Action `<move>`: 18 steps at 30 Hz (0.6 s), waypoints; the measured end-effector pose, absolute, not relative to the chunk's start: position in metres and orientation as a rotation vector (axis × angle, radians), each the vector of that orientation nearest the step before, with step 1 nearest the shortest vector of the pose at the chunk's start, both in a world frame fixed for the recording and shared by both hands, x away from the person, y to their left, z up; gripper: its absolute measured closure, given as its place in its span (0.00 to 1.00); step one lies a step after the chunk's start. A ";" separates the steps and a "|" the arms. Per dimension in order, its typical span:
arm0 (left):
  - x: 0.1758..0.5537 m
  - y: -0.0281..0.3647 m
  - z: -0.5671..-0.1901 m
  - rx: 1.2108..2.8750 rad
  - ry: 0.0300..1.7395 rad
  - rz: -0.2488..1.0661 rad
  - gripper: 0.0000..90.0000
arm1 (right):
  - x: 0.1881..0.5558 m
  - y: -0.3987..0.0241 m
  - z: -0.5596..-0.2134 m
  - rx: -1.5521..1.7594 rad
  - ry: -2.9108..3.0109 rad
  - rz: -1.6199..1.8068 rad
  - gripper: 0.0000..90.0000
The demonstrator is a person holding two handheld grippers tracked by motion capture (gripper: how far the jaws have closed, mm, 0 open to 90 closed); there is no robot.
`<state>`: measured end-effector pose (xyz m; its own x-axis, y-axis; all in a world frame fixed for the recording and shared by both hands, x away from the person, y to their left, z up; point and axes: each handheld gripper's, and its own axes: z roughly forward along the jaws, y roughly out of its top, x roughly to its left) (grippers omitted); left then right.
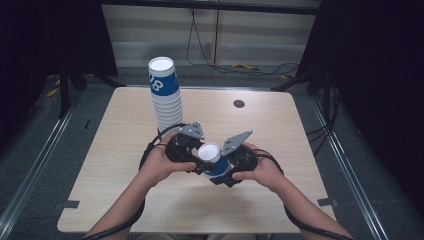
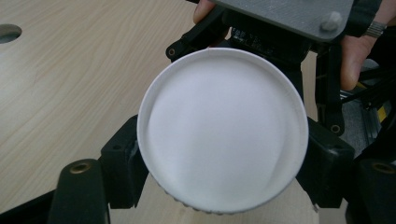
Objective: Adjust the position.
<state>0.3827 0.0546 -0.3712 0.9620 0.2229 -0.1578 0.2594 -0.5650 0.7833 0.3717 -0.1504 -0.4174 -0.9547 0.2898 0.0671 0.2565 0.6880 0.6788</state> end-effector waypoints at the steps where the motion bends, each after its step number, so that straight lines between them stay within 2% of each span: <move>1: 0.383 0.055 -0.371 2.200 0.328 -0.052 0.32 | 0.371 -0.150 -0.417 0.463 2.845 1.135 0.23; 18: 0.383 0.060 -0.373 2.181 0.328 -0.074 0.32 | 0.369 -0.151 -0.418 0.440 2.845 1.138 0.22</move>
<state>0.3828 0.0598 -0.3735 0.9630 0.2072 -0.1721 0.2609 -0.5585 0.7874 0.3695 -0.1505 -0.4180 -0.9585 0.2780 0.0628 0.2446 0.6894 0.6818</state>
